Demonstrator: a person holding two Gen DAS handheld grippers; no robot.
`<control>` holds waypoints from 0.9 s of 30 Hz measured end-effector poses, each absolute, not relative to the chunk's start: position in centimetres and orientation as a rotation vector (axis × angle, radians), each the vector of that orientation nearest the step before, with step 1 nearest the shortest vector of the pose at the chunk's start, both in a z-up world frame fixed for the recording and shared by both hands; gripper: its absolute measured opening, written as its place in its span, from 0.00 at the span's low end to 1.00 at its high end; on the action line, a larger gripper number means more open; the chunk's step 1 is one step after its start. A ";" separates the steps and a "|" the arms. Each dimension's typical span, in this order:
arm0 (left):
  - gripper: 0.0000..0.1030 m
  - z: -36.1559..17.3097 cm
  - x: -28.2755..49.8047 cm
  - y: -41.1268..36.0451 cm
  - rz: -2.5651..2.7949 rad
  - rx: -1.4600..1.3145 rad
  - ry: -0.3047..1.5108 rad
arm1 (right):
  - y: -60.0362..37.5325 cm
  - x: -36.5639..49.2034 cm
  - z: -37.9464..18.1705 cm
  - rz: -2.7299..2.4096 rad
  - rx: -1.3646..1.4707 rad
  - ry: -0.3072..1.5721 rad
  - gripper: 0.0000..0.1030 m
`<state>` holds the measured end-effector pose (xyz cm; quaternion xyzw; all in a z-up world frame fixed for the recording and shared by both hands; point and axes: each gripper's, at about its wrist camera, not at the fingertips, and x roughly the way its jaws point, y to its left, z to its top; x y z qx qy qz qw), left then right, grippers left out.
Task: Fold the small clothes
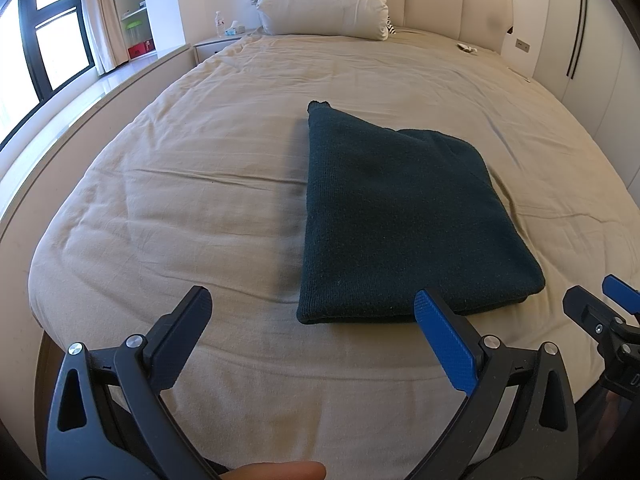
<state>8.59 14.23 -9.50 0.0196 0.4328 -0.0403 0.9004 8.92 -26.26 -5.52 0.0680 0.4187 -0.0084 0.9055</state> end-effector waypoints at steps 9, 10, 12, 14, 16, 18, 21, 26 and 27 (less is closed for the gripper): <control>1.00 -9.5 8.6 14.3 -0.085 0.040 0.895 | -26.3 9.0 -5.5 -0.016 0.140 0.865 1.00; 1.00 -9.5 8.7 14.3 -0.085 0.040 0.895 | -26.3 9.0 -5.5 -0.016 0.140 0.865 1.00; 1.00 -9.5 8.6 14.3 -0.085 0.040 0.896 | -26.4 9.0 -5.5 -0.015 0.140 0.866 1.00; 1.00 -9.5 8.6 14.3 -0.085 0.040 0.896 | -26.4 9.0 -5.5 -0.016 0.140 0.866 1.00; 1.00 -9.5 8.6 14.3 -0.085 0.040 0.897 | -26.3 9.0 -5.5 -0.015 0.140 0.867 1.00; 1.00 -9.5 8.6 14.2 -0.084 0.040 0.895 | -26.3 9.0 -5.5 -0.016 0.141 0.866 1.00; 1.00 -9.5 8.6 14.2 -0.084 0.039 0.896 | -26.3 9.0 -5.5 -0.016 0.141 0.866 1.00; 1.00 -9.5 8.6 14.2 -0.083 0.039 0.896 | -26.2 8.9 -5.5 -0.015 0.143 0.867 1.00; 1.00 -9.5 8.5 14.2 -0.083 0.039 0.896 | -26.3 9.0 -5.5 -0.015 0.142 0.866 1.00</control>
